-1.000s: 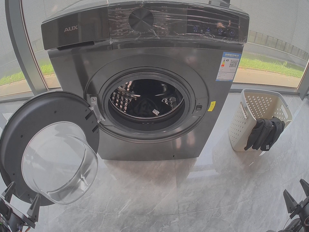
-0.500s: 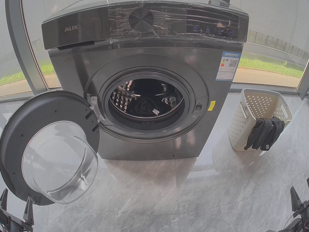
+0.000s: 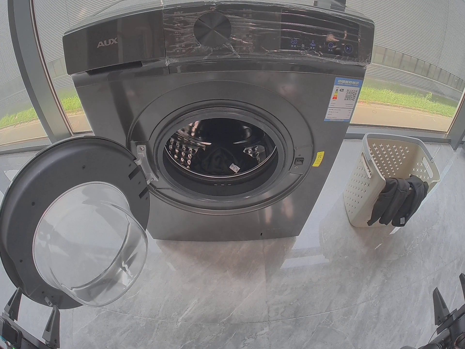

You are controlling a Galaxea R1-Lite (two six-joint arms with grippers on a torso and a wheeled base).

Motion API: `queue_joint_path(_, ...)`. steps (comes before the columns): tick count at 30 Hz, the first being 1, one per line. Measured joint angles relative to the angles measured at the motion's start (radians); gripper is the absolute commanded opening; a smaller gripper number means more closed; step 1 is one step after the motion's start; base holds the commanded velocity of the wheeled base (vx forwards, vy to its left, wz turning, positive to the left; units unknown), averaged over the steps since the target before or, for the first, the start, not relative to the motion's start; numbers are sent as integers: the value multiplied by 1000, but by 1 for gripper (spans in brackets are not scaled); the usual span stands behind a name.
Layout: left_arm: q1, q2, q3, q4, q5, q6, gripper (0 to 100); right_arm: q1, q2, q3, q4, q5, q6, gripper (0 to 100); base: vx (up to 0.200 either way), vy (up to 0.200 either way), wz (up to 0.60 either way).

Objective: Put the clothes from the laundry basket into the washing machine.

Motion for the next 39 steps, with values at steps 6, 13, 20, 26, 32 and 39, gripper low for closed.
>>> queue_joint_path(6,-2,-1,0,5,-11,-12,100,-10,-9,1,13,103,-1,100,0,-33,0)
queue_joint_path(13,-3,-1,0,7,-15,-15,100,-11,-11,3,4,78,-7,100,0,-200,0)
queue_joint_path(20,-3,-1,0,6,-14,-20,100,-10,-11,3,3,78,-7,100,0,-200,0)
queue_joint_path(26,-3,0,0,7,-13,-22,100,-10,-11,3,3,77,-7,100,0,-200,0)
queue_joint_path(32,-4,0,0,7,-13,-21,100,-10,-11,3,3,77,-7,100,0,-200,0)
queue_joint_path(39,-3,1,0,6,-15,-19,100,-10,-11,3,2,77,-7,100,0,-200,0)
